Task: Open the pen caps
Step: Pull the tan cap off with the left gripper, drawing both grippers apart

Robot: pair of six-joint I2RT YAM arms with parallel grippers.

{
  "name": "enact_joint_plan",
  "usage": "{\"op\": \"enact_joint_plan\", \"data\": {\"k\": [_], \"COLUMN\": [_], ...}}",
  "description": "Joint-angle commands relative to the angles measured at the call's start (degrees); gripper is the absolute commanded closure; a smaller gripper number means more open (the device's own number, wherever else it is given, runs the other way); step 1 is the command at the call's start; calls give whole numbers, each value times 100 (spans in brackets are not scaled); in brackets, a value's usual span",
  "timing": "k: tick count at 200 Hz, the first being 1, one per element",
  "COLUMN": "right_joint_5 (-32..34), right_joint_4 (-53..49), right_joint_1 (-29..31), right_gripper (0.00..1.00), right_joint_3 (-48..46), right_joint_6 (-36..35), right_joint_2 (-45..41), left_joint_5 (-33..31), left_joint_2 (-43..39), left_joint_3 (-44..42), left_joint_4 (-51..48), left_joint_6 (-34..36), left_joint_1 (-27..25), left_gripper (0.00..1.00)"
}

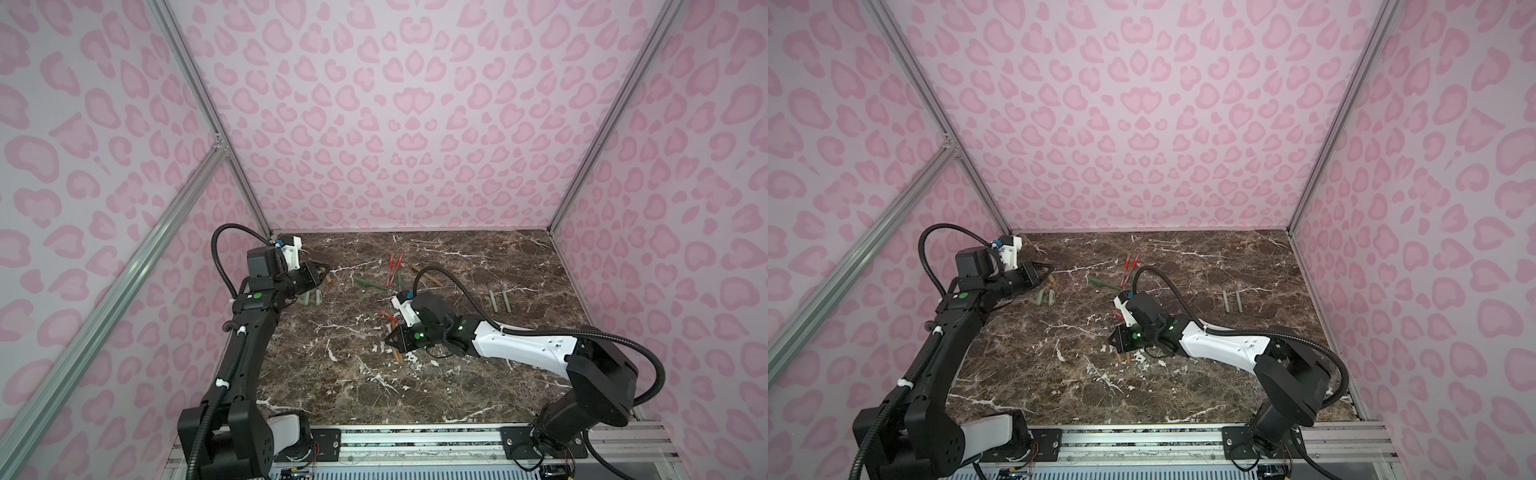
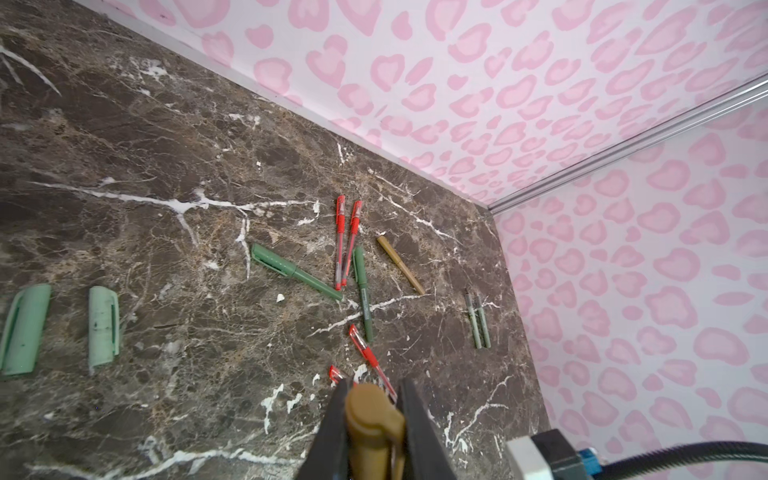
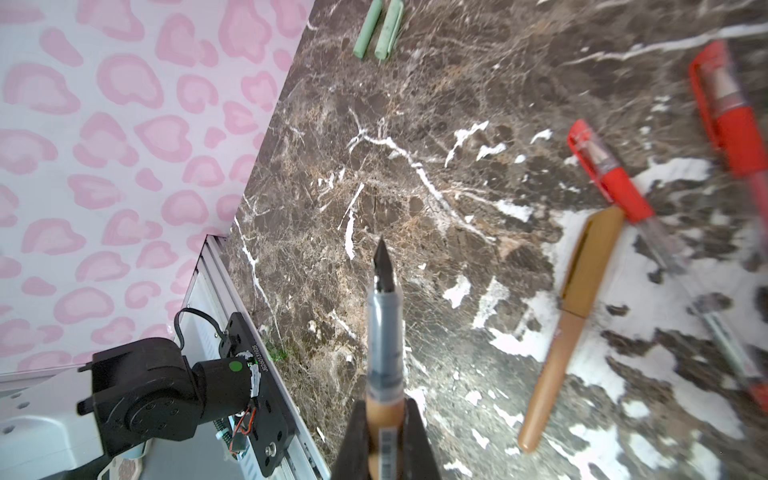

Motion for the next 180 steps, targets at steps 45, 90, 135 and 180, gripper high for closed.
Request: {"op": "enact_joint_plan", "data": {"k": [45, 90, 135, 180], "right_joint_5": [1326, 1847, 2048, 2140], "right_joint_4": [-846, -1544, -1718, -1734], "right_joint_1": [-456, -629, -720, -794], "right_gripper": [100, 100, 100, 100], "right_joint_3": [-719, -991, -1260, -1552], "right_joint_6": [-67, -204, -174, -90], "right_joint_2": [-1381, -2084, -2588, -2964], "left_joint_5": [-1455, -2020, -2565, -2856], "left_joint_2": [1561, 2849, 3936, 4645], "left_joint_3": [956, 1716, 2471, 2951], "left_joint_4": [-1327, -1943, -2420, -2692], "left_joint_6": [1299, 1509, 1617, 1738], "left_joint_1": [-343, -480, -539, -686], "left_gripper": [97, 97, 97, 95]}}
